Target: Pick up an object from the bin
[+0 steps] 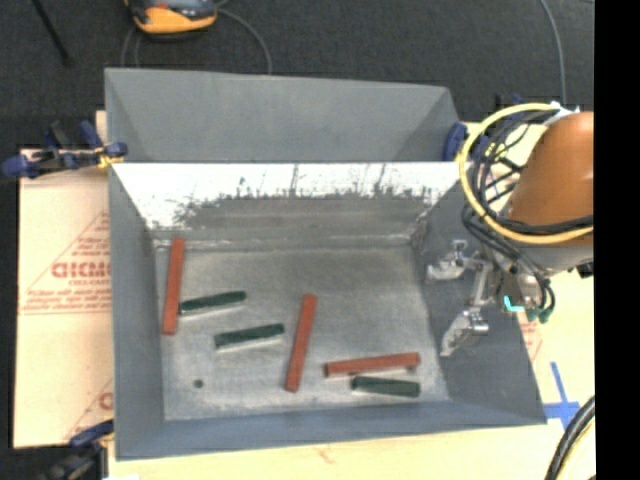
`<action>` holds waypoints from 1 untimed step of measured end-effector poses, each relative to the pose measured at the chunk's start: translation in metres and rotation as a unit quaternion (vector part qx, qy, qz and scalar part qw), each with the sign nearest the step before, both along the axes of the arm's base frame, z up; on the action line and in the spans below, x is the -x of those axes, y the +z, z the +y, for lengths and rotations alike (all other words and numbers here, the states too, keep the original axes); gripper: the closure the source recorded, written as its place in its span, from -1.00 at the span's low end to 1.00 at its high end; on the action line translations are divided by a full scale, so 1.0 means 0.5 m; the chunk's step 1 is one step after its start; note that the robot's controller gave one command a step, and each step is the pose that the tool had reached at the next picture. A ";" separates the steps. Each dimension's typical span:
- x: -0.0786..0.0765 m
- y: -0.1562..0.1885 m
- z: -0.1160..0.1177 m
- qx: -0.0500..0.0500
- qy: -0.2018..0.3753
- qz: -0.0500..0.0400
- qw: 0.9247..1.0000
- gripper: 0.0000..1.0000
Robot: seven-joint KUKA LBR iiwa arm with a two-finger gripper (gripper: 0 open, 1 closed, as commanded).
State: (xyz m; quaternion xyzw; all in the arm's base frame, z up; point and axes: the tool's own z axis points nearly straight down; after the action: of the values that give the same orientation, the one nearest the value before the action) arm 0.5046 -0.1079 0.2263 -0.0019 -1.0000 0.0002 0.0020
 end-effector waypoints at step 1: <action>-0.003 0.008 0.001 0.001 0.002 -0.004 1.000 -1.00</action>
Offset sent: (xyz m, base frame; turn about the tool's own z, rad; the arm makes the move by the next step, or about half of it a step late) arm -0.0271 0.0241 -0.1462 -0.1162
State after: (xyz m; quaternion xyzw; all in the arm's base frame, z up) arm 0.5062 -0.1076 0.2300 -0.0003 -1.0000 0.0009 -0.0018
